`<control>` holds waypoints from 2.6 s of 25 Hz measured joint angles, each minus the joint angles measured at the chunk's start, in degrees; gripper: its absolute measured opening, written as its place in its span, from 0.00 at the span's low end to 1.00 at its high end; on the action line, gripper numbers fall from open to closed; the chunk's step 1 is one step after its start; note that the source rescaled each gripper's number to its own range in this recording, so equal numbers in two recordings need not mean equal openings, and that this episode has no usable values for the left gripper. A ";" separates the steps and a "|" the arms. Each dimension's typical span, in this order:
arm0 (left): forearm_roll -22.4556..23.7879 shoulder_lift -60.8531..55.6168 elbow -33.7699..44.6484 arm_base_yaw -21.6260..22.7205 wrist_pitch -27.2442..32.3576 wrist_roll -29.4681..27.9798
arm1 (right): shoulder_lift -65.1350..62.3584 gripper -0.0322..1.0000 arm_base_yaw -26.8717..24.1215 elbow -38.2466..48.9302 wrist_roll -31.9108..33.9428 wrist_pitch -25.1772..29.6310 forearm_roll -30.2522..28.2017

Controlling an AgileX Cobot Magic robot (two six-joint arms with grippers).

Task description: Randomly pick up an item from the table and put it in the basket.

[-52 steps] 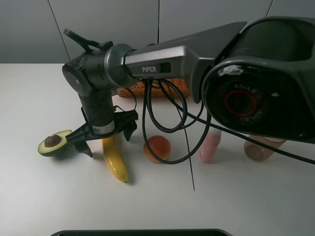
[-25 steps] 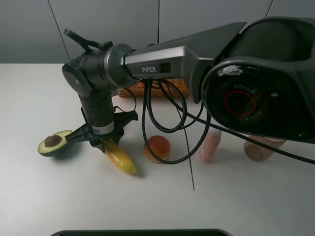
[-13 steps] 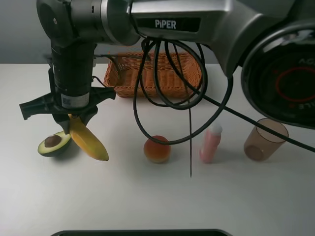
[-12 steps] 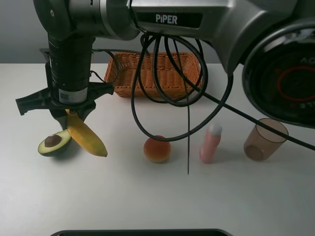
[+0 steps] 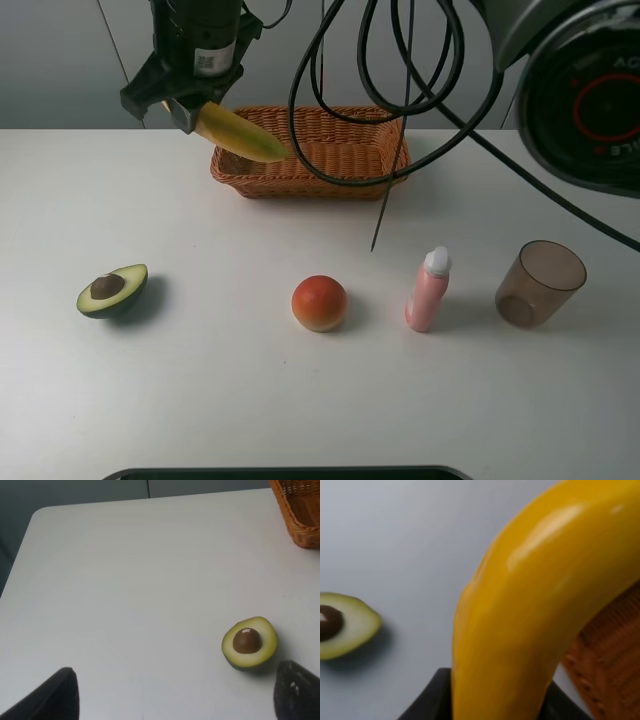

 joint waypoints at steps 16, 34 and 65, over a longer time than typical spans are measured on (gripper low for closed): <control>0.00 0.00 0.00 0.00 0.00 0.00 | 9.86 0.03 -8.81 0.00 -27.89 -4.58 -7.98; 0.00 0.00 0.00 0.00 0.00 0.00 | 12.47 0.98 -8.93 0.63 -21.57 -6.77 -12.60; 0.00 0.00 0.00 0.00 0.00 0.00 | -73.39 1.00 -40.51 71.74 3.90 -10.84 -5.44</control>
